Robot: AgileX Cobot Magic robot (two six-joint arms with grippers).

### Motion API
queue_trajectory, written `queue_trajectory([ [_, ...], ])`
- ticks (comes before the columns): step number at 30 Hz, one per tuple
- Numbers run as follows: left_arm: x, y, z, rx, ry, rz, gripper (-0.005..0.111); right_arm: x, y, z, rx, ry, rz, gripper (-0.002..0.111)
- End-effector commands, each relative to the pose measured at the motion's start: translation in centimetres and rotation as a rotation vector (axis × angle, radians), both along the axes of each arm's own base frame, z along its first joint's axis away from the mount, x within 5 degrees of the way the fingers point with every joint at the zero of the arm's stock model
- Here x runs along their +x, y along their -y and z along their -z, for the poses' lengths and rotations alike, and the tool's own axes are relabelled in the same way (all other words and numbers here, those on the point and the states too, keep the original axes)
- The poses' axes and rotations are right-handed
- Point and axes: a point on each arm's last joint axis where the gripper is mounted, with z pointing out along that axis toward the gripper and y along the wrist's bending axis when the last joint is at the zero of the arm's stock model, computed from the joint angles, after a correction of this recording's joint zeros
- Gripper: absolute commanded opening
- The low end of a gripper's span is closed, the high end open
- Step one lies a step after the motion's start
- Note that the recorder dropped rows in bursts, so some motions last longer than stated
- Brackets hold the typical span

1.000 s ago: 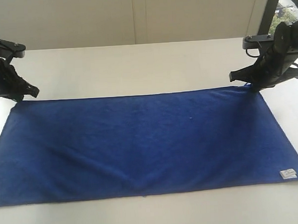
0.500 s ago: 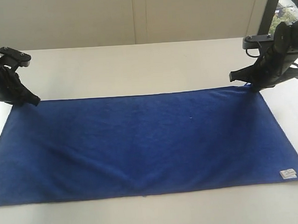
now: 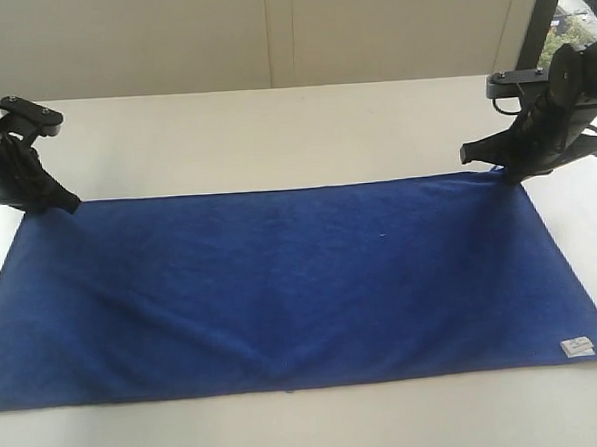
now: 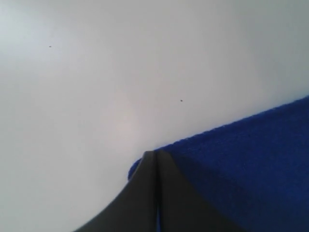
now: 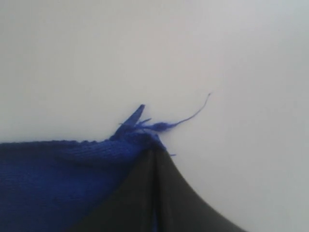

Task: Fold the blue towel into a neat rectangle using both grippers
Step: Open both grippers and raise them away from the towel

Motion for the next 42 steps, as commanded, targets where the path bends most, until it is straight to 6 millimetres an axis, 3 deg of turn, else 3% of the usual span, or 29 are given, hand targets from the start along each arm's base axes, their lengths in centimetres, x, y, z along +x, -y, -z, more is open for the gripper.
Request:
queue_trajectory([
  [1, 0.0, -0.1, -1.6, -0.022, 0.048, -0.034, 0.000, 0.0, 0.8, 0.2, -0.023, -0.014, 0.008, 0.000],
  [8, -0.3, -0.1, -4.9, -0.026, 0.130, -0.034, 0.000, -0.1, 2.3, 0.1, -0.024, -0.008, 0.074, 0.000],
  [15, -1.1, -0.1, -6.7, -0.066, 0.126, -0.108, 0.000, 0.0, 2.7, 0.0, -0.024, 0.004, 0.081, 0.000],
  [18, -1.7, -0.1, -7.9, -0.093, 0.126, -0.157, 0.000, -0.1, 2.5, -1.8, 0.014, 0.043, 0.108, 0.000],
  [21, -3.0, -0.2, -9.7, -0.102, 0.086, -0.193, 0.000, -0.6, 2.3, -5.2, 0.047, 0.083, 0.130, 0.000],
  [27, -7.2, -0.4, -14.7, -0.145, -0.006, -0.319, 0.000, -3.8, 2.1, -11.6, 0.034, 0.065, 0.112, 0.000],
  [31, -10.8, -0.5, -18.3, -0.141, -0.040, -0.328, 0.000, -6.9, 1.9, -14.4, 0.034, 0.045, 0.114, 0.000],
  [37, -17.5, -0.2, -23.4, -0.183, 0.004, -0.299, 0.000, -12.1, 1.4, -16.2, 0.043, 0.035, 0.115, 0.000],
  [42, -24.2, -0.1, -24.4, -0.229, 0.067, -0.287, 0.000, -16.4, 1.0, -17.3, 0.056, 0.087, 0.116, 0.000],
])
